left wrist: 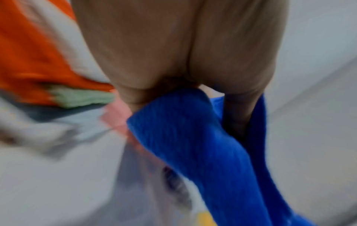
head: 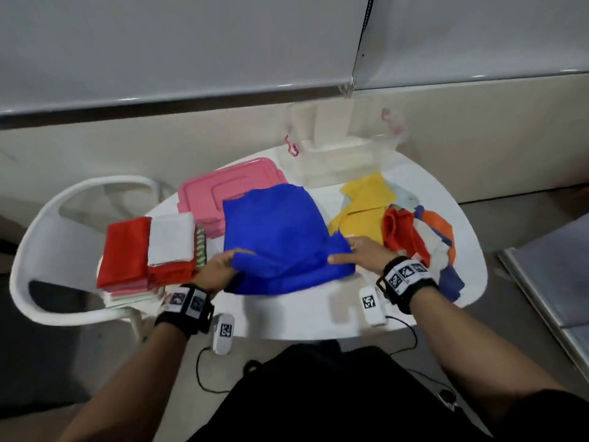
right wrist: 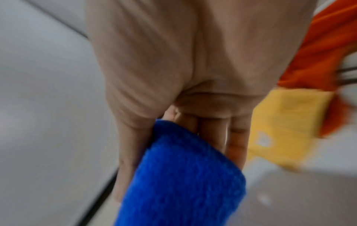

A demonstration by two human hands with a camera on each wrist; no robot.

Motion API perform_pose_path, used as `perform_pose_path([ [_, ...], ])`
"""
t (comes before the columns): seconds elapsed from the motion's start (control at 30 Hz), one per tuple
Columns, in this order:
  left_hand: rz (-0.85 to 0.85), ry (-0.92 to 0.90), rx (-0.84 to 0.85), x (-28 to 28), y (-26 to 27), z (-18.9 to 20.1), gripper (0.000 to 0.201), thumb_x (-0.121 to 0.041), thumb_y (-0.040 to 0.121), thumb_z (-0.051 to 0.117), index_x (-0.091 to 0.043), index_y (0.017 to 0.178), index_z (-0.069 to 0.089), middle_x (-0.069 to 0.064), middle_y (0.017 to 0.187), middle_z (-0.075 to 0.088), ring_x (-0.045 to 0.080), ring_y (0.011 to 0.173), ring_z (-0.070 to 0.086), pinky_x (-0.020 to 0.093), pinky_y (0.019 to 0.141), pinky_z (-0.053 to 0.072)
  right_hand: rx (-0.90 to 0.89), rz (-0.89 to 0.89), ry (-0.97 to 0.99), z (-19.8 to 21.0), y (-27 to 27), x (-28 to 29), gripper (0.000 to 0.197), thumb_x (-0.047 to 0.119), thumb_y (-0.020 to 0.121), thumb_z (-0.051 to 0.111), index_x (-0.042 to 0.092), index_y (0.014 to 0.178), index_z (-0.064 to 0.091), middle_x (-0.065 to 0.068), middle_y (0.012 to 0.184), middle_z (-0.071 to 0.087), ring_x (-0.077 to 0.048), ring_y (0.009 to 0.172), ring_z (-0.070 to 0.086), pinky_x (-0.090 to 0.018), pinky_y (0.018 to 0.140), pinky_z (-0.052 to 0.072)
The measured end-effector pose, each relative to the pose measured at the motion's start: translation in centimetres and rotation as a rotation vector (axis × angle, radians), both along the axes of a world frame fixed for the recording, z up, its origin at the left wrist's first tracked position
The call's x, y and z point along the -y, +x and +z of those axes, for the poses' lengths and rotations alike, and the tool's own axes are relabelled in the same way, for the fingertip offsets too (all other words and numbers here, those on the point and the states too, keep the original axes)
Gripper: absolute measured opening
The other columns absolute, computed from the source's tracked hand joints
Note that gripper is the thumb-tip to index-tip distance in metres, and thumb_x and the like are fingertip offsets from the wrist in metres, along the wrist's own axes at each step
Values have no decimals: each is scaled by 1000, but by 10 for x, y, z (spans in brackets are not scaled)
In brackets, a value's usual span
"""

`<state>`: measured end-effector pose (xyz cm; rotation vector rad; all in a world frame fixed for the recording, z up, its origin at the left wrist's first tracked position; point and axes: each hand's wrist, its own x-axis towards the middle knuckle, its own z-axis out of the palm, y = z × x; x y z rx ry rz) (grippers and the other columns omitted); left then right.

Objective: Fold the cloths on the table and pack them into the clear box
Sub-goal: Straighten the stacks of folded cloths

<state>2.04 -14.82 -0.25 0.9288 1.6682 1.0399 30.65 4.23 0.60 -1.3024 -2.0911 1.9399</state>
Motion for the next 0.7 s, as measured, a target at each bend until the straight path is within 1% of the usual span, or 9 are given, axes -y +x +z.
perform_pose_path([
  [0.07, -71, -246, -1, 21, 13, -34, 51, 12, 93, 47, -31, 86, 74, -11, 75, 72, 20, 78, 62, 19, 63, 52, 169, 133, -51, -36, 14, 16, 77, 63, 48, 87, 19, 109, 74, 7, 109, 74, -15, 105, 68, -30, 94, 51],
  [0.17, -131, -599, 63, 49, 35, -61, 32, 1, 96, 44, -24, 93, 64, 9, 85, 63, 24, 72, 58, 32, 53, 53, 433, 323, -100, -68, 31, 40, 84, 62, 55, 86, 13, 121, 68, 2, 120, 69, -20, 115, 63, -28, 100, 47],
  [0.23, -146, -739, 156, 61, 44, -72, 23, -3, 98, 46, -20, 95, 61, 11, 88, 59, 26, 73, 59, 41, 55, 58, 582, 428, -111, -80, 41, 53, 114, 75, 42, 82, 8, 131, 59, -5, 130, 63, -24, 116, 61, -32, 101, 47],
  [0.3, -119, -800, 249, 68, 50, -79, 9, -12, 98, 55, -16, 103, 61, 11, 95, 59, 30, 79, 61, 49, 63, 60, 646, 444, -148, -87, 46, 61, 104, 65, 56, 84, 4, 135, 52, -9, 132, 60, -27, 113, 62, -34, 97, 50],
  [0.4, 5, -780, 298, 63, 48, -84, 20, -21, 95, 62, -13, 113, 57, 13, 103, 62, 35, 89, 61, 48, 64, 60, 566, 354, -160, -87, 46, 58, 51, 47, 76, 81, 15, 108, 59, -1, 112, 62, -21, 99, 56, -22, 77, 47],
  [0.47, 97, -712, 319, 52, 44, -81, 14, -19, 95, 60, -13, 108, 58, 15, 105, 61, 33, 91, 60, 50, 71, 58, 458, 258, -107, -93, 45, 48, 48, 52, 70, 82, 13, 89, 60, -1, 95, 68, -26, 95, 62, -29, 81, 49],
  [0.53, 202, -646, 298, 39, 37, -82, 10, -17, 96, 59, -11, 104, 59, 13, 109, 60, 31, 96, 58, 49, 77, 55, 325, 49, -99, -98, 41, 34, 46, 44, 71, 84, 8, 92, 63, -7, 101, 72, -30, 103, 67, -42, 94, 52],
  [0.6, 277, -621, 279, 27, 28, -84, 17, -18, 96, 58, -6, 109, 59, 14, 112, 59, 33, 103, 56, 51, 89, 52, 248, -116, -56, -89, 31, 24, 25, 26, 81, 80, 13, 88, 60, -8, 100, 72, -32, 102, 67, -44, 92, 53],
  [0.7, 363, -595, 262, 11, 19, -85, 23, -19, 97, 56, -6, 116, 57, 16, 116, 59, 32, 103, 55, 48, 89, 49, 207, -241, 6, -92, 9, 2, 27, 37, 79, 78, 22, 84, 57, -5, 93, 71, -29, 95, 67, -43, 91, 53],
])
